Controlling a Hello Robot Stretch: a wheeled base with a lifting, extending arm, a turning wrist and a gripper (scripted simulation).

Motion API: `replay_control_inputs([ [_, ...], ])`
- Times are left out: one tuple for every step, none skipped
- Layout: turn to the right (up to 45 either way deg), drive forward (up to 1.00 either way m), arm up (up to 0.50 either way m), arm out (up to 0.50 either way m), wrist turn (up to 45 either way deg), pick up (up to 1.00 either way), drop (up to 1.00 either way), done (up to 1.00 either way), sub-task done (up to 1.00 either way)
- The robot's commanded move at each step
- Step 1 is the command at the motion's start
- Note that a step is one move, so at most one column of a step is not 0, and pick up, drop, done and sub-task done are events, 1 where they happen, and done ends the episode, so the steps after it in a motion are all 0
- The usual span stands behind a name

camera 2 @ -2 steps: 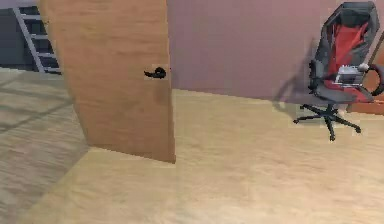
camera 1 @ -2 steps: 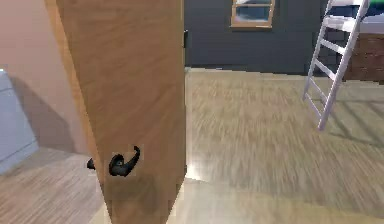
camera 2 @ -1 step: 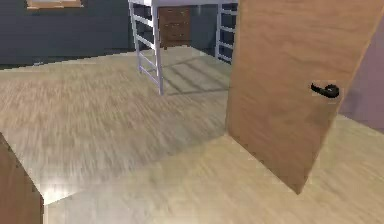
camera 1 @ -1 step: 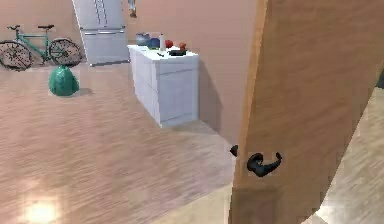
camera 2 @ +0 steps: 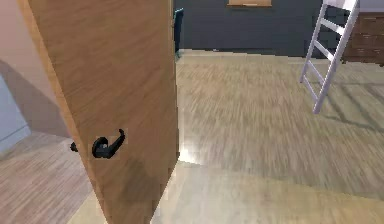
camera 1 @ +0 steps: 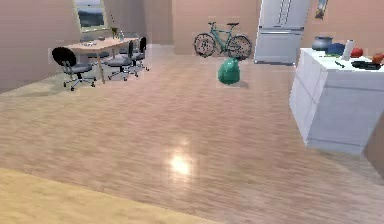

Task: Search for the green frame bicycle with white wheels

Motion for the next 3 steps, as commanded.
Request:
replay_control_inputs([
  [-15.0, 0.00, 0.00, 0.00, 0.0, 0.00, 0.00, 0.00, 0.00],
  [0.0, 0.30, 0.00, 0.00, 0.0, 0.00, 0.00, 0.00, 0.00],
  [12.0, 0.00, 0.00, 0.00, 0.0, 0.00, 0.00, 0.00, 0.00],
])
